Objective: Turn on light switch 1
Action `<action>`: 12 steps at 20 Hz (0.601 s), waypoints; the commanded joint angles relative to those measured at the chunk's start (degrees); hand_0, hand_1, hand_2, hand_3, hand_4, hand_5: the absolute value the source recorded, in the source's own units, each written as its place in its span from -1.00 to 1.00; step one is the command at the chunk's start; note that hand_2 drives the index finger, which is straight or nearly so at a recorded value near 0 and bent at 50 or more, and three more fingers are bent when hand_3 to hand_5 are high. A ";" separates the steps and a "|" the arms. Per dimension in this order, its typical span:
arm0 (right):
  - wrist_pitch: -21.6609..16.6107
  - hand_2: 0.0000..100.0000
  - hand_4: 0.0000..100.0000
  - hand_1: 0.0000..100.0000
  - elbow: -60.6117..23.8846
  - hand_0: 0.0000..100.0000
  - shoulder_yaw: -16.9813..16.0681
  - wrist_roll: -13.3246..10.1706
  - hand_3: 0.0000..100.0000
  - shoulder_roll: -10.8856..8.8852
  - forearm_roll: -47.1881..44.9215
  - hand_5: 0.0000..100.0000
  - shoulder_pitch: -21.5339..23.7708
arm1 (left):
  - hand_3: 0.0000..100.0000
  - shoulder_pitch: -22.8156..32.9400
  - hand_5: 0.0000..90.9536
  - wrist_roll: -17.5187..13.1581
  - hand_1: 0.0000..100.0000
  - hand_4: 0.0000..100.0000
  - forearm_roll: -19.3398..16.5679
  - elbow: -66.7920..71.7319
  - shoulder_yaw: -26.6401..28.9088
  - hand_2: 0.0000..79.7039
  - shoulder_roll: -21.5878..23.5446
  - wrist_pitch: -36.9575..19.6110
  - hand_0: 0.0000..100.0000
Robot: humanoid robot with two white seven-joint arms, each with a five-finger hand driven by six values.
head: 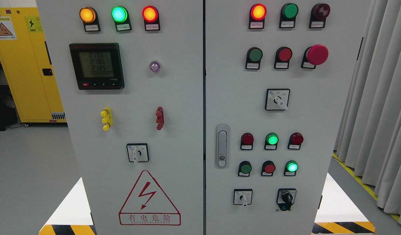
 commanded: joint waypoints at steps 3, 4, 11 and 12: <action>0.04 -0.92 -1.00 0.00 0.00 -1.00 0.00 -0.04 -1.00 0.00 -1.67 -1.00 -0.01 | -1.00 0.14 -1.00 -0.04 -0.47 -1.00 0.09 0.00 1.19 -1.00 0.09 -0.01 -0.47; 0.04 -0.92 -1.00 0.00 0.00 -1.00 0.00 0.05 -1.00 0.00 -1.67 -1.00 -0.01 | -1.00 0.14 -1.00 0.05 -0.47 -1.00 0.09 0.09 1.19 -1.00 0.09 -0.01 -0.48; 0.04 -0.92 -1.00 0.00 0.00 -1.00 0.00 -0.04 -1.00 0.00 -1.67 -1.00 -0.01 | -1.00 0.58 -1.00 1.71 -0.48 -1.00 0.17 -2.97 1.19 -1.00 0.44 -0.62 -0.47; 0.04 -0.92 -1.00 0.00 0.00 -1.00 0.00 0.05 -1.00 0.00 -1.67 -1.00 -0.01 | -1.00 0.84 -1.00 2.59 -0.48 -1.00 0.17 -5.34 1.36 -1.00 0.44 -0.71 -0.47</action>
